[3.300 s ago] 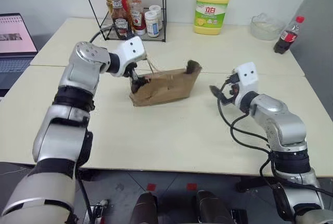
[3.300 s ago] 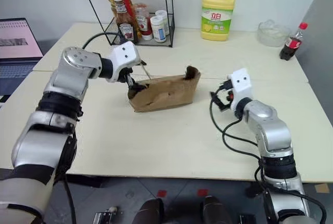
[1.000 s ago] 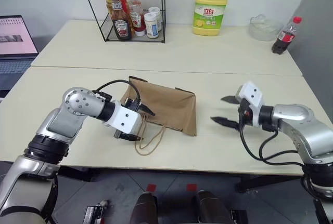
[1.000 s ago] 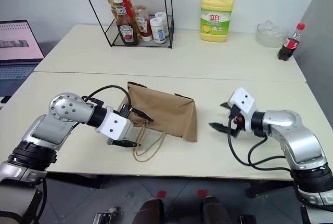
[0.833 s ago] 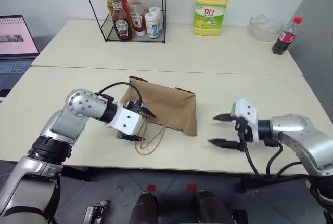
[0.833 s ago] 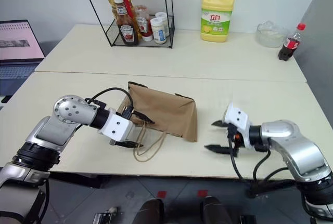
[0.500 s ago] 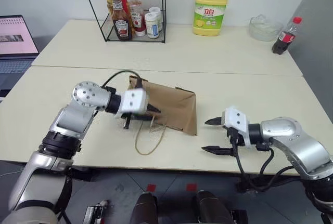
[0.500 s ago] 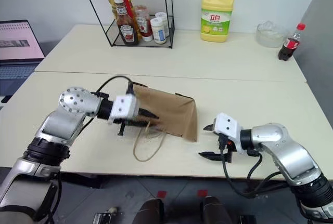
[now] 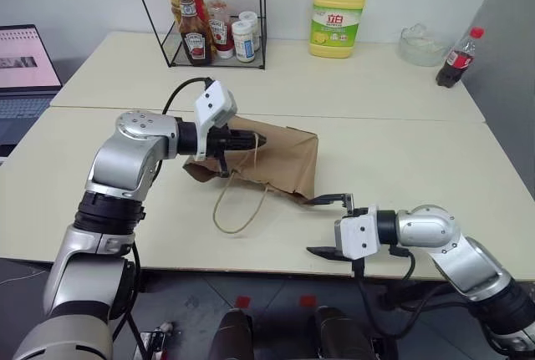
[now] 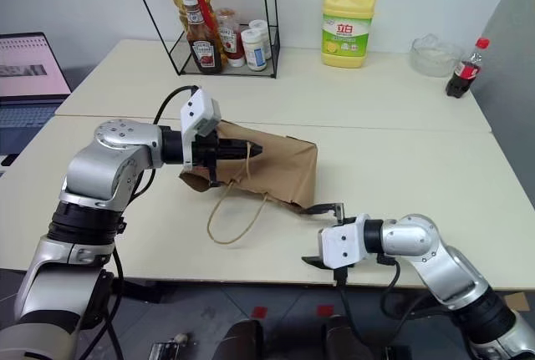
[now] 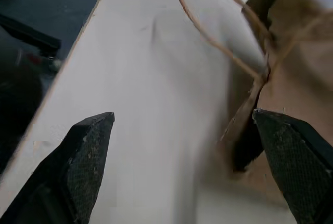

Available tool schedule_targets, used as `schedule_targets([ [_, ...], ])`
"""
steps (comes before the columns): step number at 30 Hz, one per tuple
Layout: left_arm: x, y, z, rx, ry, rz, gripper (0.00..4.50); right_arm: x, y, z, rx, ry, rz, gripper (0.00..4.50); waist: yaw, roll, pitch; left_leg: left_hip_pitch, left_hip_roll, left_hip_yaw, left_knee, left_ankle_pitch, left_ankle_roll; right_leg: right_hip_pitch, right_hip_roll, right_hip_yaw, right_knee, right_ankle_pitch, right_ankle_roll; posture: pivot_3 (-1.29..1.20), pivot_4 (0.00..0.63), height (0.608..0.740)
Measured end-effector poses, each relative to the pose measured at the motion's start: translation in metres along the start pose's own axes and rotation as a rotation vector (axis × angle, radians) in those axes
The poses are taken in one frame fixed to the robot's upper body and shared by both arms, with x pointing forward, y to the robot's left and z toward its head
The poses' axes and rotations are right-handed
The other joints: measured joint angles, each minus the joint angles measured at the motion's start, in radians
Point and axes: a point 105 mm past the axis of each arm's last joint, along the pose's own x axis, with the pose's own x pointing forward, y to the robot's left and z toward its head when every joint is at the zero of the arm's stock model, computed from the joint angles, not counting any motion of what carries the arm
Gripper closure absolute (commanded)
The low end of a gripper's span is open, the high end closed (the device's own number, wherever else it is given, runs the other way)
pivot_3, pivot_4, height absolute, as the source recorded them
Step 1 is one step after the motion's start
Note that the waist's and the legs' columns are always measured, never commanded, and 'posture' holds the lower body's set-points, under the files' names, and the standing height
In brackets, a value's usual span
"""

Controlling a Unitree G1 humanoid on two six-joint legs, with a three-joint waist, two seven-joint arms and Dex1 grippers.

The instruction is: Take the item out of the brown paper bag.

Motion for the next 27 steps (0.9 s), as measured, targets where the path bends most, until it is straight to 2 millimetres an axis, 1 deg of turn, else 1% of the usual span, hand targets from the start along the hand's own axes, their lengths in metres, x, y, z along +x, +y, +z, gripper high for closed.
schedule_targets([
  [3, 0.003, -0.001, 0.0, -0.011, -0.007, 0.0, 4.49, 0.008, -0.006, 0.001, -0.141, -0.034, -0.069, 0.0, 0.001, 0.0, 0.0, 0.0, 0.0, 0.0, 0.0, 0.001, -0.001, 0.0, 0.0, 0.0, 0.0, 0.0, 0.0, 0.0, 0.15, 0.74],
  [6, 0.006, 0.001, 0.003, -0.009, -0.016, 0.005, 4.49, 0.019, -0.007, 0.004, -0.212, -0.074, -0.103, 0.0, 0.001, 0.0, 0.0, 0.0, 0.0, 0.0, 0.0, 0.002, -0.004, 0.0, 0.0, 0.0, 0.0, 0.0, 0.0, 0.0, 0.15, 0.74],
  [10, 0.01, 0.001, 0.006, -0.015, -0.029, 0.007, 4.49, 0.049, -0.004, 0.008, -0.301, -0.116, -0.103, 0.0, 0.0, 0.0, 0.0, 0.001, 0.0, 0.0, 0.0, 0.002, -0.004, 0.0, 0.0, 0.0, 0.001, 0.0, 0.0, 0.0, 0.15, 0.74],
  [14, 0.011, 0.004, 0.004, -0.03, -0.027, 0.025, 4.49, 0.074, 0.004, 0.008, -0.342, -0.12, -0.081, 0.0, 0.0, 0.0, 0.0, 0.001, 0.0, 0.0, 0.0, 0.003, -0.005, 0.0, 0.0, 0.0, 0.001, 0.0, 0.0, 0.0, 0.15, 0.74],
  [16, 0.012, 0.005, 0.005, -0.029, -0.029, 0.025, 4.49, 0.089, 0.0, 0.003, -0.361, -0.087, -0.076, 0.0, -0.001, 0.0, 0.0, 0.001, 0.0, 0.0, 0.0, 0.003, -0.005, 0.0, 0.0, 0.0, 0.001, 0.0, 0.0, 0.0, 0.15, 0.74],
  [20, 0.012, 0.005, 0.007, -0.023, -0.032, 0.026, 4.49, 0.102, -0.008, 0.002, -0.347, -0.07, -0.106, 0.0, 0.0, 0.0, 0.0, 0.001, 0.0, 0.0, 0.0, 0.003, -0.006, 0.001, -0.001, 0.0, 0.001, 0.0, 0.0, 0.0, 0.15, 0.74],
  [23, 0.012, 0.005, 0.007, -0.023, -0.032, 0.028, 4.5, 0.105, -0.009, -0.004, -0.309, -0.046, -0.11, 0.63, 0.0, 0.0, 0.0, 0.001, 0.0, 0.0, 0.0, 0.003, -0.006, 0.001, -0.001, 0.0, 0.001, 0.0, 0.0, 0.0, 0.15, 0.74],
  [27, 0.012, 0.007, 0.007, -0.022, -0.031, 0.045, 4.5, 0.105, -0.008, -0.007, -0.282, -0.04, -0.107, 2.02, 0.0, 0.0, 0.0, 0.001, 0.0, 0.0, 0.0, 0.003, -0.006, 0.001, -0.001, 0.0, 0.001, 0.0, 0.0, 0.0, 0.15, 0.74],
])
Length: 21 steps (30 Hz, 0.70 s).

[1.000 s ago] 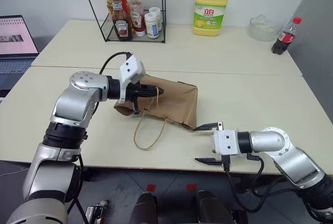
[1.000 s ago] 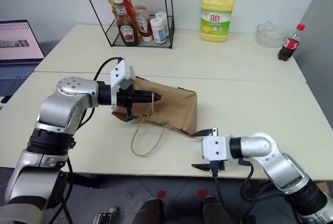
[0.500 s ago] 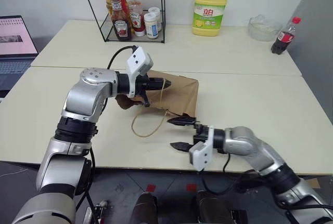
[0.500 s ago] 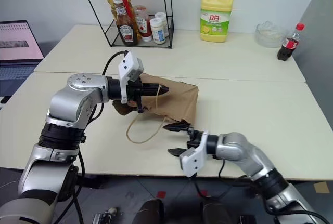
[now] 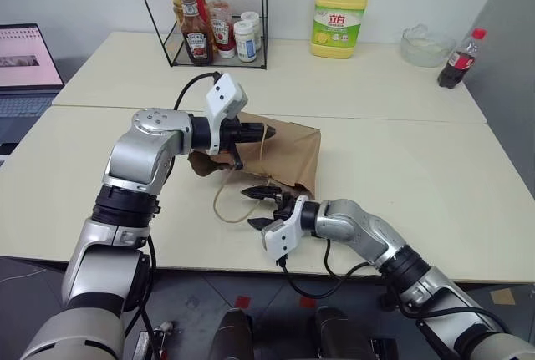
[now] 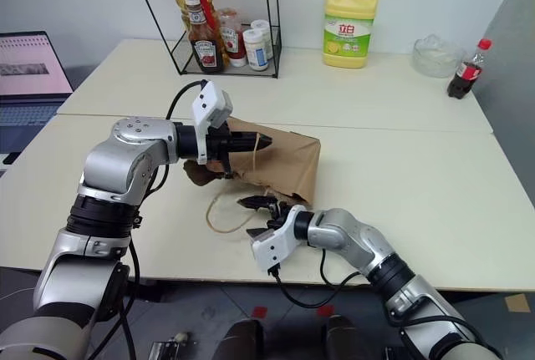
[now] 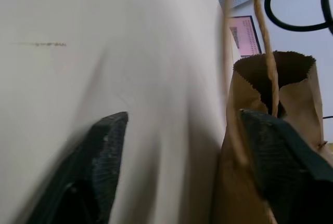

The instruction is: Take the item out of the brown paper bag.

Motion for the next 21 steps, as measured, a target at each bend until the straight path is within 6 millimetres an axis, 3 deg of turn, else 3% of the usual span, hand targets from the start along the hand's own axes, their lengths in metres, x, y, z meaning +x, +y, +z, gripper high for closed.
schedule_targets([
  [7, 0.0, 0.004, 0.0, -0.007, 0.0, 0.02, 4.5, -0.006, 0.013, -0.001, 0.081, 0.01, 0.034, 4.45, 0.0, 0.0, 0.0, 0.0, 0.0, 0.0, 0.0, 0.0, 0.0, 0.0, 0.0, 0.0, 0.0, 0.0, 0.0, 0.0, 0.15, 0.74],
  [15, -0.002, 0.01, 0.0, -0.021, -0.002, 0.043, 4.5, -0.009, 0.013, -0.004, 0.111, 0.038, 0.044, 4.49, -0.001, 0.0, 0.0, 0.001, 0.0, 0.0, 0.0, 0.0, 0.0, 0.001, 0.0, 0.0, 0.0, 0.0, 0.0, 0.0, 0.15, 0.74],
  [21, -0.004, 0.026, 0.007, -0.039, -0.025, 0.098, 4.5, -0.04, 0.02, -0.014, 0.105, 0.082, 0.114, 4.49, 0.006, 0.0, 0.0, 0.001, -0.001, 0.0, 0.0, -0.001, 0.001, 0.002, 0.0, 0.0, -0.001, 0.0, 0.0, 0.0, 0.15, 0.74],
])
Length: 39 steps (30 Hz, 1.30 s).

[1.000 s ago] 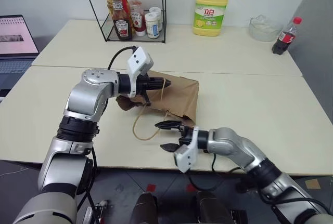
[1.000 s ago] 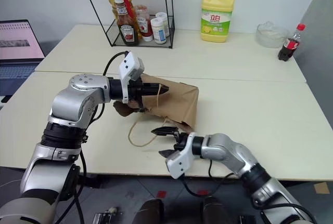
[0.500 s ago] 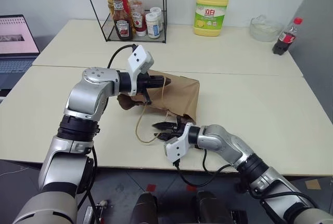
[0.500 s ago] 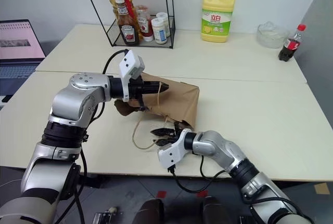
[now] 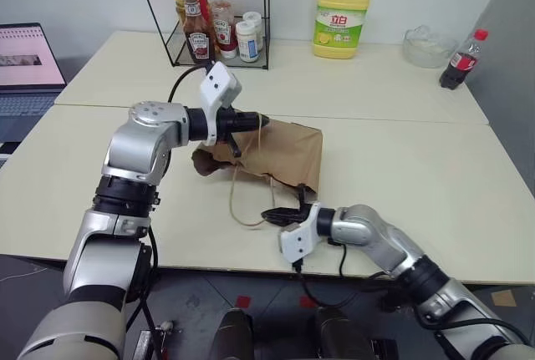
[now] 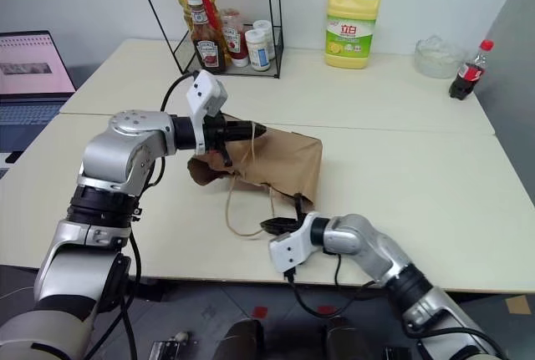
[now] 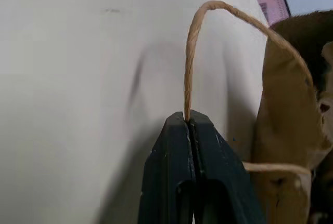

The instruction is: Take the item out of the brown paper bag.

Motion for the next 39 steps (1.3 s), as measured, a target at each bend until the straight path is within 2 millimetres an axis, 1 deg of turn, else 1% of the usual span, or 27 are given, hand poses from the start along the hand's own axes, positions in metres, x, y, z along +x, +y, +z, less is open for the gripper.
schedule_targets([
  [2, 0.002, 0.005, 0.002, -0.018, -0.013, 0.022, 4.5, -0.01, 0.003, -0.005, 0.0, 0.021, 0.019, 4.49, 0.002, 0.0, 0.0, 0.0, 0.0, 0.0, 0.0, 0.0, 0.0, 0.0, 0.0, 0.0, 0.0, 0.0, 0.0, 0.0, 0.15, 0.74],
  [5, 0.006, 0.01, 0.003, -0.04, -0.02, 0.05, 4.5, -0.021, 0.007, -0.008, -0.004, 0.039, 0.044, 4.49, 0.002, 0.0, 0.0, 0.0, 0.0, 0.0, 0.0, 0.0, 0.0, 0.0, 0.0, 0.0, 0.0, 0.0, 0.0, 0.0, 0.15, 0.74],
  [7, 0.007, 0.017, 0.004, -0.05, -0.023, 0.085, 4.5, -0.028, 0.01, -0.012, 0.004, 0.055, 0.052, 4.49, 0.005, 0.0, 0.0, 0.0, 0.0, 0.0, 0.0, 0.0, 0.0, 0.0, 0.0, 0.0, 0.0, 0.0, 0.0, 0.0, 0.15, 0.74],
  [8, 0.005, 0.024, 0.008, -0.054, -0.04, 0.121, 4.5, -0.033, 0.013, -0.014, 0.0, 0.065, 0.065, 4.49, 0.006, 0.0, 0.0, 0.0, 0.0, 0.0, 0.0, 0.0, 0.0, 0.001, 0.0, 0.0, 0.0, 0.0, 0.0, 0.0, 0.15, 0.74],
  [11, 0.001, 0.035, 0.026, -0.038, -0.088, 0.173, 4.5, -0.042, 0.016, -0.017, -0.013, 0.078, 0.082, 4.49, 0.007, -0.001, 0.0, 0.001, 0.0, 0.0, 0.0, 0.0, 0.0, 0.002, 0.0, 0.0, -0.001, 0.0, 0.0, 0.0, 0.15, 0.74],
  [13, 0.0, 0.038, 0.03, -0.038, -0.099, 0.192, 4.5, -0.046, 0.019, -0.018, -0.018, 0.084, 0.091, 4.49, 0.009, -0.001, 0.0, 0.004, -0.001, 0.0, 0.0, 0.0, 0.0, 0.005, 0.0, 0.0, -0.002, 0.0, 0.0, 0.0, 0.15, 0.74],
  [14, 0.0, 0.04, 0.029, -0.051, -0.104, 0.202, 4.5, -0.048, 0.02, -0.019, -0.018, 0.087, 0.093, 4.49, 0.01, -0.001, 0.0, 0.007, -0.001, 0.0, -0.001, 0.0, 0.0, 0.008, -0.001, 0.0, -0.004, 0.0, 0.0, 0.0, 0.15, 0.74],
  [17, 0.001, 0.042, 0.026, -0.077, -0.105, 0.213, 4.5, -0.05, 0.02, -0.021, -0.018, 0.095, 0.095, 4.49, 0.012, -0.001, 0.0, 0.008, -0.001, 0.0, -0.001, 0.0, 0.001, 0.009, -0.001, 0.0, -0.004, 0.0, 0.0, 0.0, 0.15, 0.74],
  [19, 0.004, 0.042, 0.027, -0.085, -0.113, 0.217, 4.5, -0.051, 0.021, -0.023, -0.015, 0.1, 0.098, 4.49, 0.013, -0.001, 0.0, 0.008, -0.001, 0.0, -0.001, 0.0, 0.0, 0.009, -0.001, 0.0, -0.004, 0.0, 0.0, 0.0, 0.15, 0.74],
  [21, 0.005, 0.042, 0.033, -0.086, -0.126, 0.218, 4.5, -0.053, 0.021, -0.025, -0.019, 0.108, 0.104, 4.49, 0.014, -0.001, 0.0, 0.008, -0.001, 0.0, -0.001, 0.0, 0.0, 0.009, -0.001, 0.0, -0.004, 0.0, 0.0, 0.0, 0.15, 0.74],
  [25, 0.006, 0.045, 0.043, -0.083, -0.148, 0.23, 4.5, -0.063, 0.019, -0.034, -0.039, 0.141, 0.117, 4.49, 0.016, -0.001, 0.0, 0.009, -0.001, 0.0, -0.001, 0.0, 0.0, 0.011, -0.001, 0.0, -0.005, 0.0, 0.0, 0.0, 0.15, 0.74],
  [30, 0.005, 0.046, 0.041, -0.097, -0.147, 0.234, 4.5, -0.074, 0.019, -0.042, -0.043, 0.176, 0.12, 4.49, 0.016, -0.001, 0.0, 0.009, -0.001, 0.0, -0.001, 0.0, 0.0, 0.011, -0.001, 0.0, -0.005, 0.0, 0.0, 0.0, 0.15, 0.74],
  [36, 0.005, 0.046, 0.041, -0.104, -0.148, 0.236, 4.5, -0.077, 0.019, -0.045, -0.017, 0.188, 0.102, 4.49, 0.016, -0.001, 0.0, 0.009, -0.001, 0.0, 0.0, 0.0, 0.0, 0.011, -0.001, 0.0, -0.004, 0.0, 0.0, 0.0, 0.15, 0.74],
  [39, 0.005, 0.046, 0.041, -0.104, -0.147, 0.235, 4.5, -0.076, 0.016, -0.042, 0.106, 0.17, 0.064, 3.88, 0.015, -0.001, 0.0, 0.009, -0.001, 0.0, -0.001, 0.0, 0.0, 0.011, -0.001, 0.0, -0.004, 0.0, 0.0, 0.0, 0.15, 0.74],
])
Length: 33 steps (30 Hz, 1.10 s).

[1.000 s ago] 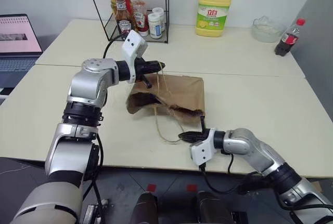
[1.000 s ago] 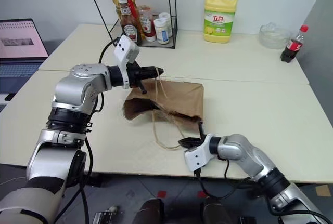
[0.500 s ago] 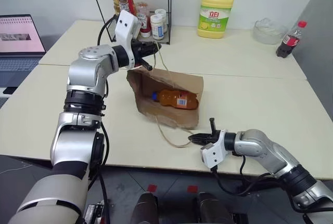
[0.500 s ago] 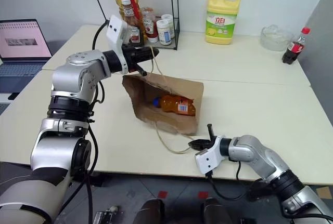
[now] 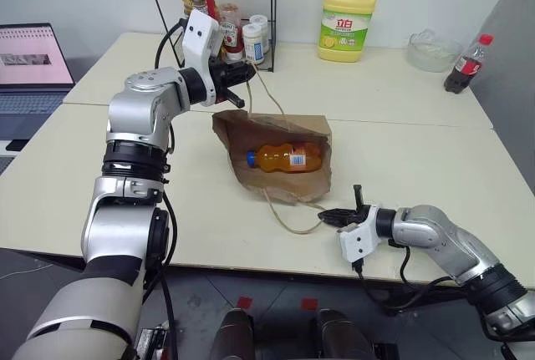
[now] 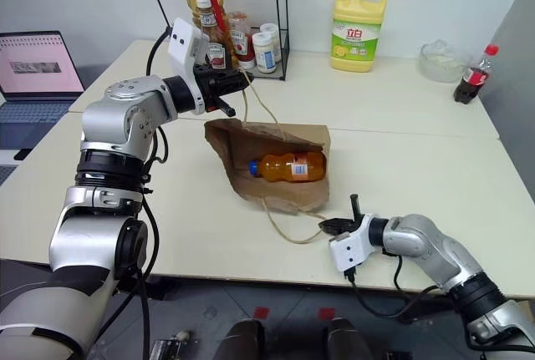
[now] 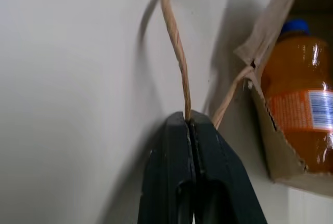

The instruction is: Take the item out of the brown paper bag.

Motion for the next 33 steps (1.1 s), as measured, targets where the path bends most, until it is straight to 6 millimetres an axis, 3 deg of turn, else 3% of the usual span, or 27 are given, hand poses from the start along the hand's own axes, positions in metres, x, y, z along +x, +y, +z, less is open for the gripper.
schedule_targets([
  [4, 0.0, -0.001, -0.001, -0.003, 0.002, -0.008, 4.5, -0.007, -0.001, 0.007, 0.123, -0.048, 0.043, 2.64, 0.0, 0.0, 0.0, 0.0, 0.0, 0.0, 0.0, 0.0, 0.0, 0.0, 0.0, 0.0, 0.0, 0.0, 0.0, 0.0, 0.15, 0.74],
  [9, 0.0, -0.002, -0.002, -0.002, 0.003, -0.009, 4.5, -0.032, 0.01, 0.024, 0.293, -0.102, 0.223, 0.9, 0.0, 0.0, 0.0, -0.001, 0.0, 0.0, -0.001, 0.0, 0.0, 0.0, 0.0, 0.0, -0.002, 0.0, 0.0, 0.0, 0.15, 0.74],
  [11, -0.001, -0.001, -0.003, -0.005, 0.006, -0.006, 4.5, -0.042, 0.004, 0.032, 0.362, -0.118, 0.251, 0.19, 0.0, 0.0, 0.0, -0.001, 0.0, 0.0, -0.001, 0.0, 0.001, 0.0, 0.0, 0.0, -0.002, 0.0, 0.0, 0.0, 0.15, 0.74],
  [15, -0.001, -0.001, -0.003, -0.002, 0.005, -0.007, 4.5, -0.06, -0.014, 0.044, 0.476, -0.113, 0.249, 0.07, -0.001, 0.0, 0.0, 0.0, 0.001, 0.0, -0.001, -0.001, 0.001, 0.0, 0.001, 0.0, -0.002, 0.0, 0.0, 0.0, 0.15, 0.74],
  [18, -0.002, -0.001, -0.003, -0.002, 0.005, -0.005, 4.5, -0.058, -0.035, 0.055, 0.584, -0.157, 0.16, 0.07, -0.003, 0.0, 0.0, -0.001, 0.002, 0.0, -0.001, -0.001, 0.001, -0.001, 0.001, 0.0, -0.002, 0.0, 0.0, 0.0, 0.15, 0.74],
  [20, -0.002, -0.001, -0.003, -0.002, 0.004, -0.006, 4.5, -0.052, -0.057, 0.07, 0.686, -0.242, 0.069, 0.44, -0.005, 0.0, 0.0, -0.001, 0.002, 0.0, -0.001, 0.0, 0.001, -0.001, 0.001, 0.0, -0.001, 0.0, 0.0, 0.0, 0.15, 0.74],
  [23, -0.001, -0.002, -0.003, -0.002, 0.002, -0.009, 4.5, -0.045, -0.084, 0.088, 0.873, -0.39, -0.04, 1.38, -0.005, 0.0, 0.0, -0.001, 0.002, -0.001, -0.001, 0.0, 0.0, -0.001, 0.001, 0.0, -0.001, 0.0, 0.0, 0.0, 0.15, 0.74],
  [28, 0.0, -0.003, -0.003, -0.003, -0.003, -0.013, 4.5, -0.021, -0.11, 0.113, 1.165, -0.607, -0.098, 3.21, -0.004, 0.0, 0.001, -0.002, 0.002, 0.0, -0.001, -0.001, 0.001, -0.004, 0.001, 0.0, 0.001, 0.0, 0.0, 0.0, 0.15, 0.74],
  [31, 0.004, -0.007, -0.003, -0.006, -0.007, -0.03, 4.5, -0.009, -0.117, 0.122, 1.205, -0.637, -0.093, 4.37, -0.005, 0.0, 0.001, -0.003, 0.001, 0.0, -0.001, -0.001, 0.003, -0.005, 0.001, 0.0, 0.001, 0.0, 0.0, 0.0, 0.15, 0.74],
  [33, 0.003, -0.006, -0.003, -0.005, -0.006, -0.029, 4.5, 0.001, -0.115, 0.123, 1.247, -0.646, -0.075, 4.48, -0.005, 0.0, 0.001, -0.004, 0.001, 0.0, -0.001, -0.002, 0.003, -0.005, 0.001, 0.0, 0.001, 0.0, 0.0, 0.0, 0.15, 0.74],
])
